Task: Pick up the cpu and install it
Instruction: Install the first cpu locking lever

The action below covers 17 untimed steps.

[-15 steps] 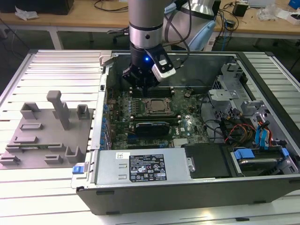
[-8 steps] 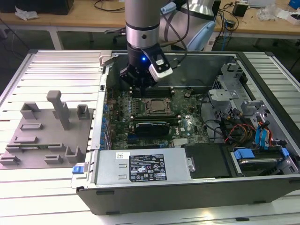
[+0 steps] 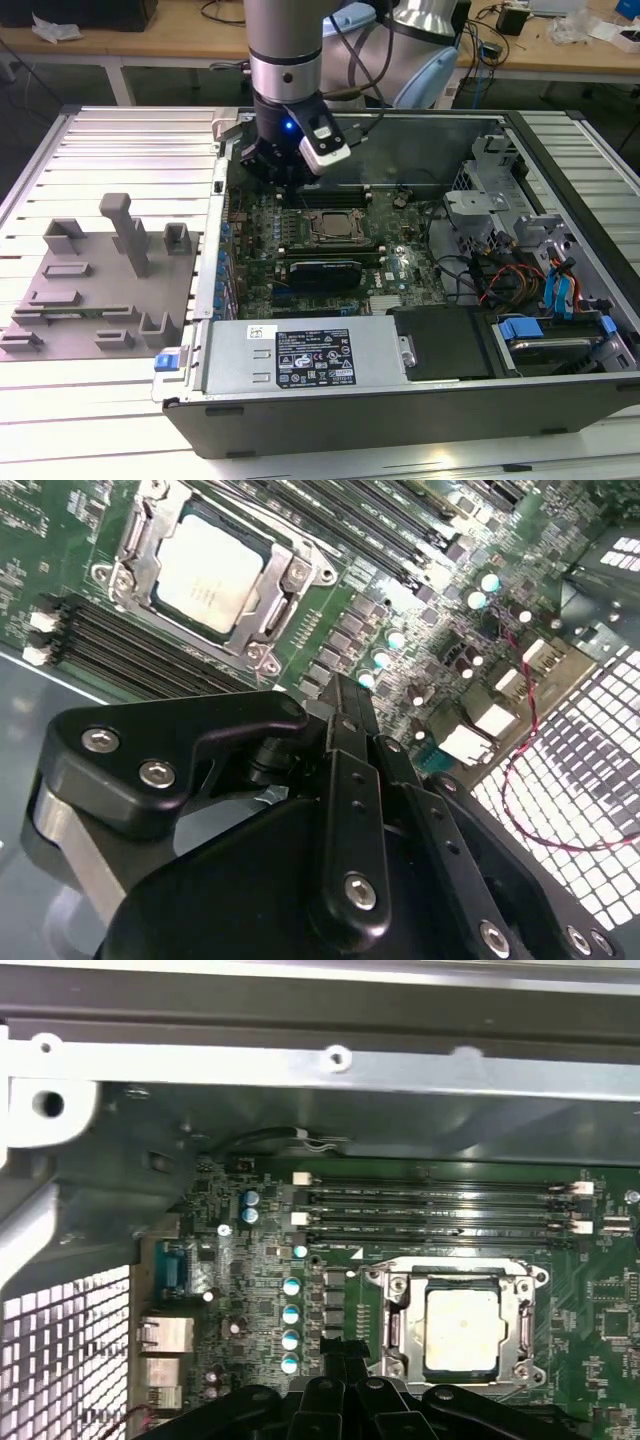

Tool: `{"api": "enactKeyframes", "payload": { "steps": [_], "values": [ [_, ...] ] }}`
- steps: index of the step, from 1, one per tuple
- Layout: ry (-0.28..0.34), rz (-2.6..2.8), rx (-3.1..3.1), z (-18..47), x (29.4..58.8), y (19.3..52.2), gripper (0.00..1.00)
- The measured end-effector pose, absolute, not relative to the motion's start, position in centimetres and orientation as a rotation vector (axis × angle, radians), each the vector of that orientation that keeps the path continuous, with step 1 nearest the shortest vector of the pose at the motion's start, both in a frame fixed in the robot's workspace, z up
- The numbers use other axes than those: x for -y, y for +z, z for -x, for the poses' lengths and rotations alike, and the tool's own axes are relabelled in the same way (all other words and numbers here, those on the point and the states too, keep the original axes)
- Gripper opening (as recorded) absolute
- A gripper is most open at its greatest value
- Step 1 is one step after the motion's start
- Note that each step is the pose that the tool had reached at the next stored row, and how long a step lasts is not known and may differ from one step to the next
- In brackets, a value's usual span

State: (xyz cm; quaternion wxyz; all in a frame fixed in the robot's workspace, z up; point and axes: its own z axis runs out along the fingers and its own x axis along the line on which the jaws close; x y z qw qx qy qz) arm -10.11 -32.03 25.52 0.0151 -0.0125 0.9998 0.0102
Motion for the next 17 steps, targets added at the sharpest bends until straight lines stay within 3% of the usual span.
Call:
{"api": "enactKeyframes", "payload": {
  "steps": [5, 10, 17],
  "values": [
    [0.069, 0.038, -3.11, 10.49, 32.02, 25.52, 0.11],
    [0.207, 0.036, -3.103, 10.7, 32.02, 25.52, 0.11],
    [0.335, 0.034, -3.091, 10.84, 32.02, 25.52, 0.11]
  ]
}}
